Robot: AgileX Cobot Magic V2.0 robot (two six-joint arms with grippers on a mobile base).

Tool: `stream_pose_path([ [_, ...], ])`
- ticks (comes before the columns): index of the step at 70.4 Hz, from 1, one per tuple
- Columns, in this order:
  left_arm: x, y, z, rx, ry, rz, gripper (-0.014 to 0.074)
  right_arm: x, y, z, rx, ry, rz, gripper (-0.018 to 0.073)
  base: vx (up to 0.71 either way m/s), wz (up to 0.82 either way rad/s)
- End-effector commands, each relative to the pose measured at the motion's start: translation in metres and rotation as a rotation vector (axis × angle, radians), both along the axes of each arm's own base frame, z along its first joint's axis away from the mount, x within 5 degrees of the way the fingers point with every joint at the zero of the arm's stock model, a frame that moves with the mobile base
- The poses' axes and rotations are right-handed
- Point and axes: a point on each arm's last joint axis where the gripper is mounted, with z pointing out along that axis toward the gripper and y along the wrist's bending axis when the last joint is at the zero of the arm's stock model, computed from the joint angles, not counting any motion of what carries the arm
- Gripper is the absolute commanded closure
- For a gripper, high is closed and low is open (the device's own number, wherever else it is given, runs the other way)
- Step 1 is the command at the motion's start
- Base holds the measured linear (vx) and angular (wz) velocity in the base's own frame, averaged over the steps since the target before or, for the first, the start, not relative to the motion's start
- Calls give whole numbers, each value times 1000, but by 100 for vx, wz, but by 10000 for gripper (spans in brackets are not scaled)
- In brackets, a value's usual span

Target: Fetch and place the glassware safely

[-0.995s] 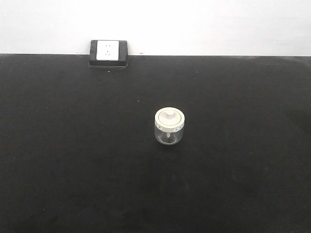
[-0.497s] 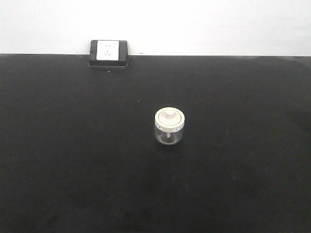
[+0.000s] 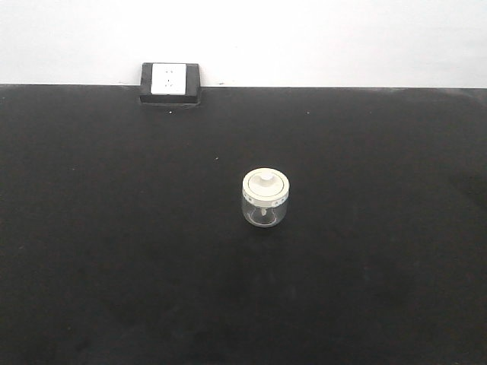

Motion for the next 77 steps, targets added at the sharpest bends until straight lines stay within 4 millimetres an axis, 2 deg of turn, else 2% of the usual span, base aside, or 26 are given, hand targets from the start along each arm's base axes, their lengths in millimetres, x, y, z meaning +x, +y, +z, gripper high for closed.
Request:
stream_pose_path([
  [1,1,0,-3,-14,-53,-1,603,1,1,14,-7,-80,11,563,0,0],
  [70,1,0,-3,-14,-53,-1,603,0,1,14,-11,-85,10,563,0,0],
  [77,1,0,-3,-14,-53,-1,603,0,1,9,-24,-80,5,563,0,0],
])
